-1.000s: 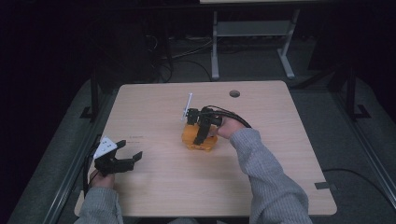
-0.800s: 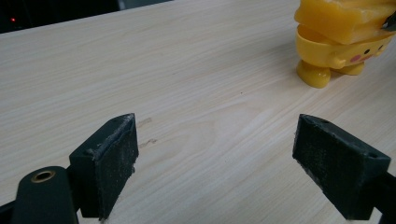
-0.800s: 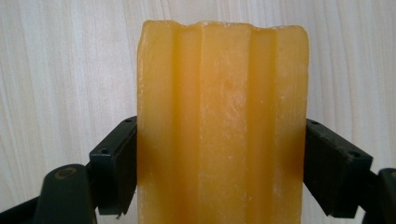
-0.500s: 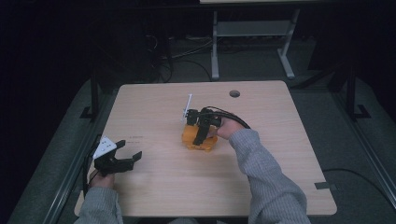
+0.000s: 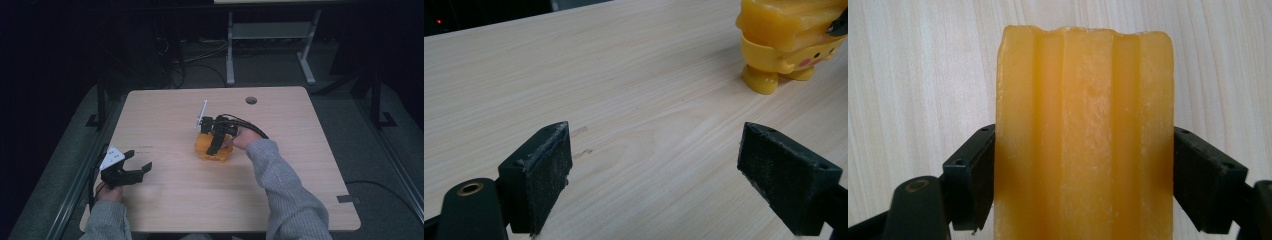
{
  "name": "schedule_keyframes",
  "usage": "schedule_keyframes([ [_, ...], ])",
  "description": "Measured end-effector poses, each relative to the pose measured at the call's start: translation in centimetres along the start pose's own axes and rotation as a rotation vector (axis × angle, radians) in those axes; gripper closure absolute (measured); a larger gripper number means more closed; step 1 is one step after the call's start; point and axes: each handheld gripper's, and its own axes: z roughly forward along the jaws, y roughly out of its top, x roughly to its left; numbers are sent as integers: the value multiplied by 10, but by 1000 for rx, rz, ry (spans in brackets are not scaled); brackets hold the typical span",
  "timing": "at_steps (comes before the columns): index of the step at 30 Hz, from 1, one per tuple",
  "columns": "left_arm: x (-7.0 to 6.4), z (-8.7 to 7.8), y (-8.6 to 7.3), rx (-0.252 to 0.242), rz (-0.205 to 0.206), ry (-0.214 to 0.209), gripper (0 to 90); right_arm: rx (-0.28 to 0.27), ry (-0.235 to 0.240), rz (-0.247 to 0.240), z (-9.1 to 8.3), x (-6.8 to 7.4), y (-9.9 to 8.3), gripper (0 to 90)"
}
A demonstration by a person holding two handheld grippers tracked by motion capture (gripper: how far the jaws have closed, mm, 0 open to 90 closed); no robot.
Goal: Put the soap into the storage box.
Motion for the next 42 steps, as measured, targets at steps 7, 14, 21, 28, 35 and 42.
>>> schedule_keyframes([
  [7,0,0,0,2,4,-1,138,4,-8,3,0,1,0,204],
  [14,-1,1,0,1,3,-1,138,-7,9,40,-2,0,-1,171],
  [21,0,1,0,-3,2,-1,138,-13,-2,40,-4,1,-1,171],
  [28,0,1,0,2,3,-1,138,-21,-5,44,-5,3,-3,170],
  [35,-1,1,0,0,3,-1,138,-32,-13,49,-9,4,-6,171],
  [42,-1,1,0,4,3,0,138,-51,-26,68,-21,5,-11,181],
])
